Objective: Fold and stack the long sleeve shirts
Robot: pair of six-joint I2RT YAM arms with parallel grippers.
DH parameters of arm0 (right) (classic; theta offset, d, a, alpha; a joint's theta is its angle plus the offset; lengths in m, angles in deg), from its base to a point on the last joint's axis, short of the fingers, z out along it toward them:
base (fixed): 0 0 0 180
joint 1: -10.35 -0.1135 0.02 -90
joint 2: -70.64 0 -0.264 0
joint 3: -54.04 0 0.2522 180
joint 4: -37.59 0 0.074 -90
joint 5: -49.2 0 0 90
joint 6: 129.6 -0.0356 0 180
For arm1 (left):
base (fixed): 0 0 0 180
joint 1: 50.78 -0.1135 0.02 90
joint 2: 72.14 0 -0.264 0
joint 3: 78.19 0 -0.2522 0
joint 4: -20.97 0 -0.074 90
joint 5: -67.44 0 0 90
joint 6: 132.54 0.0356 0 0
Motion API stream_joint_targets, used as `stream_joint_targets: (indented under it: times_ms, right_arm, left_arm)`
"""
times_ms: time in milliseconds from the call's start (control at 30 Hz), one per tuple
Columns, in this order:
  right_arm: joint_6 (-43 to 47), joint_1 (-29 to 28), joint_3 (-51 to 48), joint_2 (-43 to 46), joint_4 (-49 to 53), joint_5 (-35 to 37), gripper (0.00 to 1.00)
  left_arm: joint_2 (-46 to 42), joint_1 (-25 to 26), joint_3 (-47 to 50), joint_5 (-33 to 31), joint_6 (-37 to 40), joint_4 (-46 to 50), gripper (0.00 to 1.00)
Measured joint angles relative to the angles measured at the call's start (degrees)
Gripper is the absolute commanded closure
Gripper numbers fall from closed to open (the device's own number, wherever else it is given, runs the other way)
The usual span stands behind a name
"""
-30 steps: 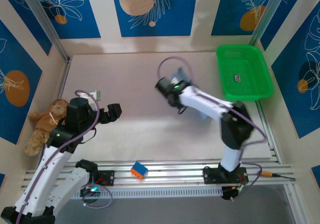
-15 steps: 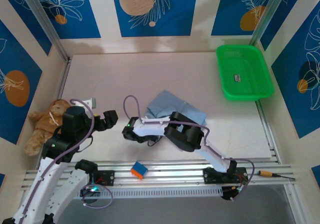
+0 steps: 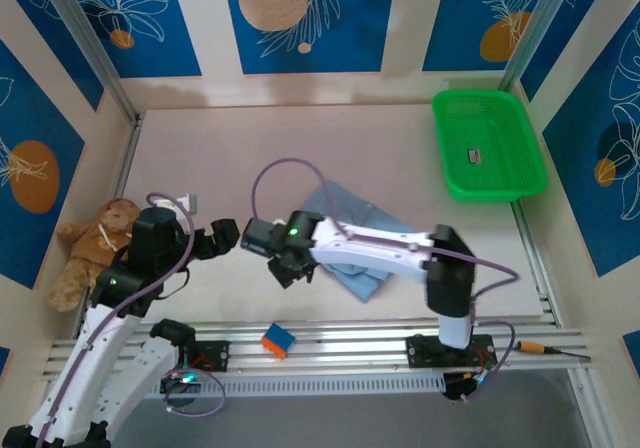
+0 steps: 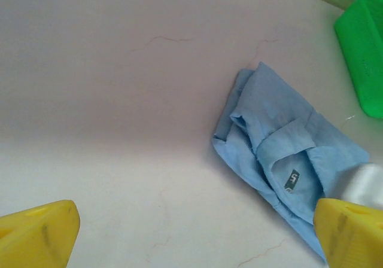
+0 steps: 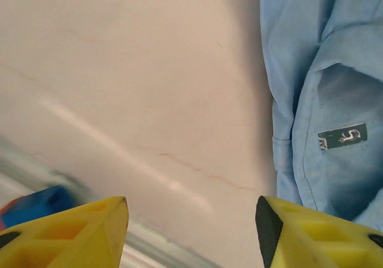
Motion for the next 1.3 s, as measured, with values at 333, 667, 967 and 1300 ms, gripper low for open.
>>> stream_joint_targets:
  times_ms: [333,667,967,1300]
  right_arm:
    - [-3.6,31.5,-30.2,23.5,-0.4,-6.7,0.87]
    - [-5.3,33.6,-46.6,26.9,-8.5,-17.6,0.94]
    - [-7.3,31.4,-43.6,12.9,-18.7,-22.8,0.93]
    - [-11.5,31.1,-21.2,-7.3,-25.4,-33.2,0.96]
  left_arm:
    - [28.8,12.4,3.3,5.2,-4.4,-13.2,0.32]
    - [59.5,18.5,-8.7,5.4,-4.8,-20.4,0.89]
    - [75.5,17.3,-26.3,4.3,-2.5,-20.5,0.88]
    - [88.0,12.2,-44.8,15.4,5.7,-13.9,0.63]
